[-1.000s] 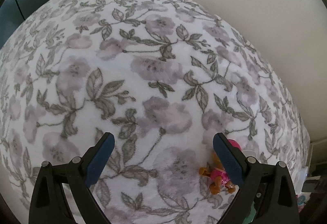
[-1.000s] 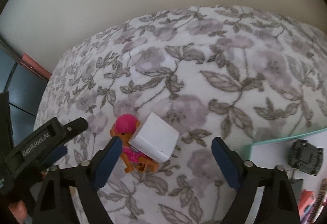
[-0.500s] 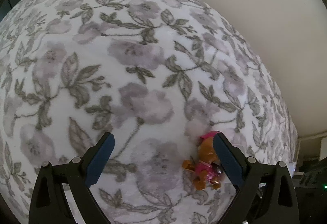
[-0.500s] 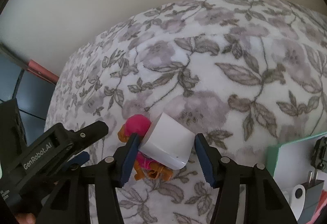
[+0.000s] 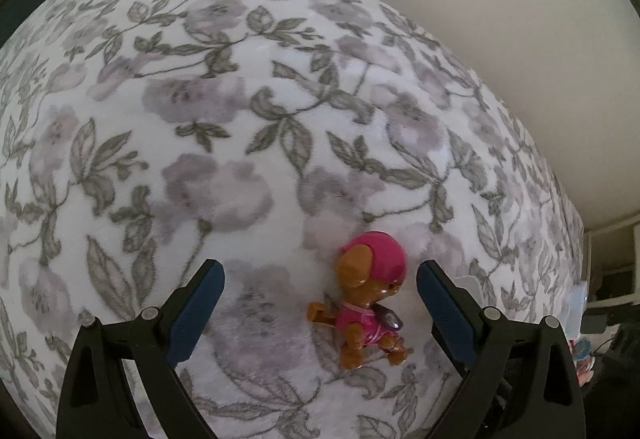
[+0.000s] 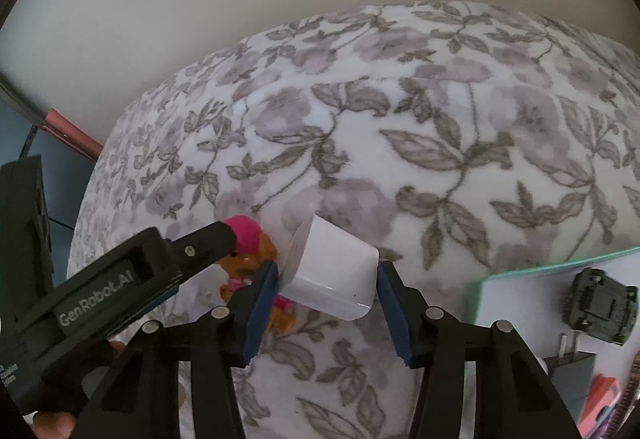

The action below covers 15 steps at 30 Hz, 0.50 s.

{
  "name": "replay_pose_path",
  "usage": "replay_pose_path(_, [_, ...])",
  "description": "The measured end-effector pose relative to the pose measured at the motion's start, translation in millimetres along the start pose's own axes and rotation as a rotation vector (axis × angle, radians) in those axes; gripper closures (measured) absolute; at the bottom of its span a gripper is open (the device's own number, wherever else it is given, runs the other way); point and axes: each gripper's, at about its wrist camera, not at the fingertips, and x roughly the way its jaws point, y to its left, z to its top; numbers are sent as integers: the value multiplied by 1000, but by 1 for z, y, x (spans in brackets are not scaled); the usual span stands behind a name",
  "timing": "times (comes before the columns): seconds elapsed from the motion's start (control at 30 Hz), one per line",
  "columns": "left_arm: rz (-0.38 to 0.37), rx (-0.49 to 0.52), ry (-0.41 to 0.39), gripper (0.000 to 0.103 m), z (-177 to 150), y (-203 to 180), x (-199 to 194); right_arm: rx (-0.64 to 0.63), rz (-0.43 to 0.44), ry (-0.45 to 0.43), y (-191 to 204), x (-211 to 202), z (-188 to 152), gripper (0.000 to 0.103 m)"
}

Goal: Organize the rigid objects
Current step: 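Grasp the pink-capped dog figure with left tool while right tool grasps white charger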

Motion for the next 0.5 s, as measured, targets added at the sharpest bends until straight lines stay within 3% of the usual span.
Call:
replay_pose_path(0.3, [44, 71, -7, 23, -2, -18, 9, -8, -33, 2, -11, -9, -1, 49])
replay_pose_path(0.5, [13, 85, 11, 59, -3, -25, 17, 2, -37, 5, -18, -12, -3, 49])
